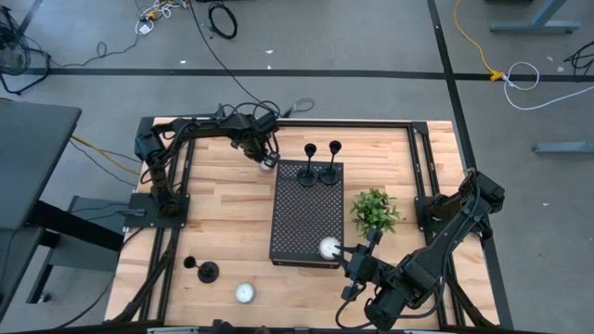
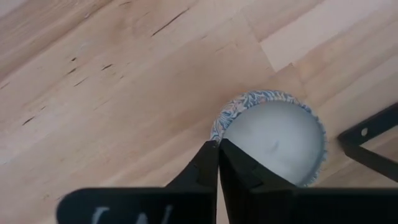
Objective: Pick & Place candle stick holders
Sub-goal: Put the top white candle on the shelf aligned with the other white candle
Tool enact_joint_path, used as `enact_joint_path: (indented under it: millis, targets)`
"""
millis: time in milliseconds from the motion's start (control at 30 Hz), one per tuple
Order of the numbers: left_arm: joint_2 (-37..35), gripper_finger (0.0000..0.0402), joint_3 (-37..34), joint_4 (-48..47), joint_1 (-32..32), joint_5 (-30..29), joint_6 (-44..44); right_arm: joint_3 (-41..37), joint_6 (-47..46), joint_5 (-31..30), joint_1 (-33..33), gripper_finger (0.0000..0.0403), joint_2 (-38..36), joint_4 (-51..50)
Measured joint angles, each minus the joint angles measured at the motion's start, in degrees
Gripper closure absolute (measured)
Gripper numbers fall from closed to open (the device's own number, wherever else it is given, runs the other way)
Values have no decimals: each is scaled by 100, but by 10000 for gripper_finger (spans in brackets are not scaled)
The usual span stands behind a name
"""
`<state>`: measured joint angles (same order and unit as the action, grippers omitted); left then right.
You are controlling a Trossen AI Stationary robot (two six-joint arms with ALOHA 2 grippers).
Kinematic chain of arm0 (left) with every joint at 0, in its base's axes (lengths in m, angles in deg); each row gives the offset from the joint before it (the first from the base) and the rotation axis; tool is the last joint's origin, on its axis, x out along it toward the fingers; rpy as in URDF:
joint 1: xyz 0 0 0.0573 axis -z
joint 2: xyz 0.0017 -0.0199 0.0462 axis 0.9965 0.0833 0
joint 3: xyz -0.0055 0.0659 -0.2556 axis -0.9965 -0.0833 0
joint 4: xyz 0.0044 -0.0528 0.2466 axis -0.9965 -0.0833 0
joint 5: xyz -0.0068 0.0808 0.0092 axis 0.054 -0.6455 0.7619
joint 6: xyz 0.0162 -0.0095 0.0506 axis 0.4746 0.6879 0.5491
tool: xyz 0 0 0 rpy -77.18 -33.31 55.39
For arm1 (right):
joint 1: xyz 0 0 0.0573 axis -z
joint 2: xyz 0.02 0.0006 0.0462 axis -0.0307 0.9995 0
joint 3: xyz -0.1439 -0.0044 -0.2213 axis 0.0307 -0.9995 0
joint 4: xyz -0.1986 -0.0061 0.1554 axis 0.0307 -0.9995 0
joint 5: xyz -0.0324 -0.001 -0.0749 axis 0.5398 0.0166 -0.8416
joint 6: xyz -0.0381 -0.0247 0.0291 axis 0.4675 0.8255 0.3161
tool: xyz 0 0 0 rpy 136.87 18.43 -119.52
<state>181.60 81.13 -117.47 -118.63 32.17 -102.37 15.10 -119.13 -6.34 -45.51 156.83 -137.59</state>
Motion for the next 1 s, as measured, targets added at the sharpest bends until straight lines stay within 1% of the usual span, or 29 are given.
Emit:
enact_joint_path:
  millis: [167,300,533,667,1000]
  targets:
    - [0,398,0,-43,2,-23,55,0,2,0,0,317,0,0]
    - [0,399,0,-87,0,-221,117,0,13,-2,-2,317,0,0]
    - [0,400,33,-252,-17,-109,283,0,123,-4,0,317,0,59]
    - [-2,401,258,-694,-9,-215,352,0,157,-4,-1,317,0,58]
    - [-2,401,1173,-1758,183,-375,555,0,160,-4,0,317,0,52]
